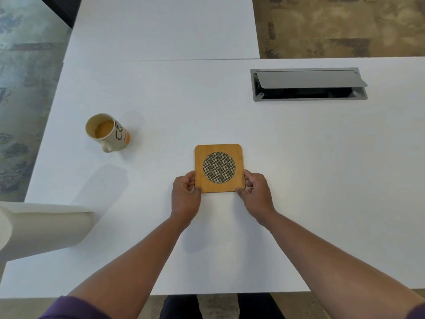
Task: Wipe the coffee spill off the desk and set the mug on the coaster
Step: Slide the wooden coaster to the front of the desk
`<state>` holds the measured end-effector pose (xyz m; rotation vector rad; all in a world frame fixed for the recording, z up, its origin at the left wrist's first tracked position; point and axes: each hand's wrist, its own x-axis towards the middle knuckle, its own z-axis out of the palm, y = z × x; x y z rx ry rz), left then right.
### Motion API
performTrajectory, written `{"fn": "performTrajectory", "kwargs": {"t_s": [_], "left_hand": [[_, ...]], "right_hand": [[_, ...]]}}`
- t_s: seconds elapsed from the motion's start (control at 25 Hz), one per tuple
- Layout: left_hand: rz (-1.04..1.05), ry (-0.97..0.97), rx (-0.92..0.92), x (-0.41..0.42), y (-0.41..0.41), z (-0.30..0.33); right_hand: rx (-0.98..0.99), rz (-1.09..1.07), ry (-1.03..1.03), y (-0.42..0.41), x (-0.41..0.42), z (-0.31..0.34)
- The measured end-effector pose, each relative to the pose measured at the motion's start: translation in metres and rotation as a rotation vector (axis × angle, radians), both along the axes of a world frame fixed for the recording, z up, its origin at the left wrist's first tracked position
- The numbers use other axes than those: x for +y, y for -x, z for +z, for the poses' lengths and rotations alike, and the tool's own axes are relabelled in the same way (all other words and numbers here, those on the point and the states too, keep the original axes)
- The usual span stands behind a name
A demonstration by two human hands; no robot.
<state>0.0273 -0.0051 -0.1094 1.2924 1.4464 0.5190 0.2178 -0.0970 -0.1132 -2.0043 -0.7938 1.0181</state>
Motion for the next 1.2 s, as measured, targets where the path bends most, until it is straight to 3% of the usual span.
{"fn": "performTrajectory", "kwargs": {"t_s": [0.6,0.72,0.92,1.2], "left_hand": [[-0.047,-0.056,0.055,-0.001,-0.001,0.000],[-0.123,-0.112,0.089,-0.003,0.000,-0.003],[-0.332,-0.339,0.239,-0.009,0.005,-0.011],[-0.537,-0.443,0.425,-0.003,0.009,-0.011]], "right_hand": [[-0.037,0.002,0.026,0.002,0.000,-0.004],[-0.145,0.070,0.005,0.004,-0.003,-0.006],[-0.550,0.336,-0.007,0.005,-0.014,-0.011],[-0.644,0.390,0.090,0.002,-0.010,-0.003]]}}
